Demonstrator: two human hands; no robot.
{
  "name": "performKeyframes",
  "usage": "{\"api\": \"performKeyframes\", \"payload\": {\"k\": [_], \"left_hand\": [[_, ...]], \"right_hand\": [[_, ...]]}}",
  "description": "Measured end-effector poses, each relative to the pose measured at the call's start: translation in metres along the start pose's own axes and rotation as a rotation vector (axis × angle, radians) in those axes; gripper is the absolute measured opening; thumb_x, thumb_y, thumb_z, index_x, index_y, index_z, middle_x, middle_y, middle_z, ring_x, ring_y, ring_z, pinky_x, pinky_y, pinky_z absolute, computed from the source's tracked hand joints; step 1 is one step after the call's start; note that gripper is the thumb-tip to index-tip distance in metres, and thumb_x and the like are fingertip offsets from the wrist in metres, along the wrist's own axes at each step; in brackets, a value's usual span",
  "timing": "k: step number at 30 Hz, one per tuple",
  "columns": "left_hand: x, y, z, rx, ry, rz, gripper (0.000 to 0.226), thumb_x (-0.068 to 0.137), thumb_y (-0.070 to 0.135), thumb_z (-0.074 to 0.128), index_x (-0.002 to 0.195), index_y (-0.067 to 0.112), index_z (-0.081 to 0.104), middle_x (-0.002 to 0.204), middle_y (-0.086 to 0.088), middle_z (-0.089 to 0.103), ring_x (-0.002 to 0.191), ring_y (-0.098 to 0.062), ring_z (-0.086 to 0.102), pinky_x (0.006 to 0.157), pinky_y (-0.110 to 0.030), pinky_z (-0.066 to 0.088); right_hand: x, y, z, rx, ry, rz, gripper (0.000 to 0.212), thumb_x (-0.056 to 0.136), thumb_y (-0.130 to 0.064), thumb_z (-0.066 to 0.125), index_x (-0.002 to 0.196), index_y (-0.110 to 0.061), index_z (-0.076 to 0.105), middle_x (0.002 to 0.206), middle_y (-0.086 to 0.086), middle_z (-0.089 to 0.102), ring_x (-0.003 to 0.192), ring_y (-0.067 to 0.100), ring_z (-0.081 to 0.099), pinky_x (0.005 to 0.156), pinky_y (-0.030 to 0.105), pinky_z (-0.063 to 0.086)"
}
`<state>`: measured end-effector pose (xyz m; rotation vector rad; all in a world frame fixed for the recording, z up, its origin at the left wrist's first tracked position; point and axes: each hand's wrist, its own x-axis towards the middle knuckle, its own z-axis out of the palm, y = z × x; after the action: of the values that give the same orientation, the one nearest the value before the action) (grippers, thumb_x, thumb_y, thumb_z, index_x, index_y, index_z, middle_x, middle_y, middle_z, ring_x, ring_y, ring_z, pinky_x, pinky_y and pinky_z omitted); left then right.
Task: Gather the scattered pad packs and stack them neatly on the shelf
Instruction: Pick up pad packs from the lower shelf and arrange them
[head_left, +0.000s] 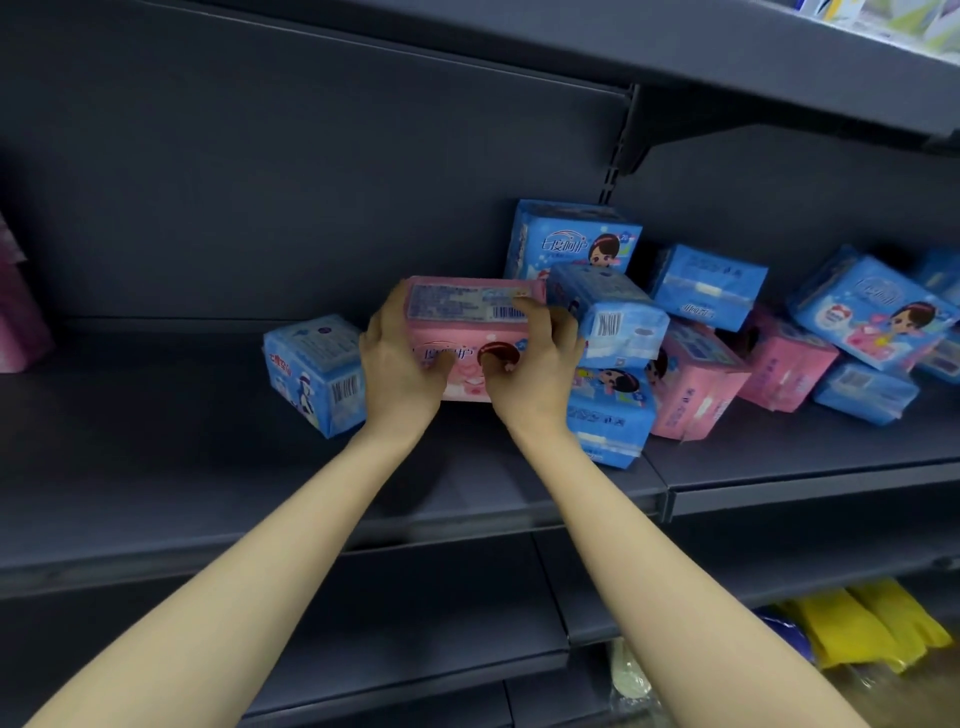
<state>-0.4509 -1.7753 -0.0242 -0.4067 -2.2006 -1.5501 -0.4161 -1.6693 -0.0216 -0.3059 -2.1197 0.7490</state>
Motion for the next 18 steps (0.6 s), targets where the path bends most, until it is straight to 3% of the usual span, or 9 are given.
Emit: {"api": "performKeyframes", "payload": {"k": [4, 9, 12, 14, 18], "left_hand": [[-0.006, 0.005, -0.004, 0.025, 0.013, 0.020, 0.069, 0.069, -0.002, 0.071, 0.132, 0.011, 0.046, 0.128, -0.009, 0.053, 0.119, -0.029, 0.047, 0.101, -0.042, 0.040], [-0.014, 0.019, -0.009, 0.050, 0.039, 0.049, 0.062, 0.068, -0.001, 0.074, 0.124, 0.006, 0.051, 0.121, -0.009, 0.059, 0.114, -0.029, 0.051, 0.099, -0.045, 0.039], [-0.014, 0.027, -0.012, 0.085, 0.030, 0.031, 0.057, 0.071, 0.002, 0.072, 0.124, 0.007, 0.051, 0.122, -0.011, 0.056, 0.115, -0.029, 0.049, 0.098, -0.030, 0.037], [-0.014, 0.035, -0.016, 0.107, 0.015, 0.024, 0.055, 0.074, 0.003, 0.071, 0.125, 0.007, 0.051, 0.123, -0.012, 0.053, 0.114, -0.028, 0.049, 0.085, -0.014, 0.030], [-0.011, 0.050, -0.025, 0.143, -0.010, 0.046, 0.052, 0.078, 0.006, 0.070, 0.126, 0.009, 0.051, 0.125, -0.014, 0.049, 0.112, -0.028, 0.049, 0.076, -0.013, 0.027]], "right_hand": [[-0.006, 0.002, -0.008, -0.017, -0.010, -0.005, 0.054, 0.064, -0.002, 0.070, 0.118, -0.001, 0.060, 0.117, 0.027, 0.052, 0.102, 0.048, 0.046, 0.084, 0.051, 0.045], [-0.006, -0.001, -0.023, 0.012, -0.065, 0.017, 0.057, 0.070, -0.003, 0.070, 0.125, -0.005, 0.056, 0.124, 0.020, 0.049, 0.112, 0.040, 0.046, 0.087, 0.042, 0.043], [-0.005, -0.006, -0.031, 0.035, -0.060, 0.020, 0.056, 0.072, -0.003, 0.069, 0.126, -0.007, 0.055, 0.126, 0.018, 0.048, 0.114, 0.038, 0.048, 0.087, 0.038, 0.043], [-0.003, -0.010, -0.038, 0.047, -0.062, 0.038, 0.055, 0.074, -0.005, 0.069, 0.127, -0.009, 0.055, 0.127, 0.015, 0.047, 0.115, 0.034, 0.049, 0.085, 0.033, 0.042], [0.004, -0.021, -0.050, 0.086, -0.066, 0.023, 0.053, 0.074, -0.004, 0.069, 0.125, -0.010, 0.057, 0.125, 0.015, 0.046, 0.113, 0.033, 0.049, 0.087, 0.034, 0.043]]}}
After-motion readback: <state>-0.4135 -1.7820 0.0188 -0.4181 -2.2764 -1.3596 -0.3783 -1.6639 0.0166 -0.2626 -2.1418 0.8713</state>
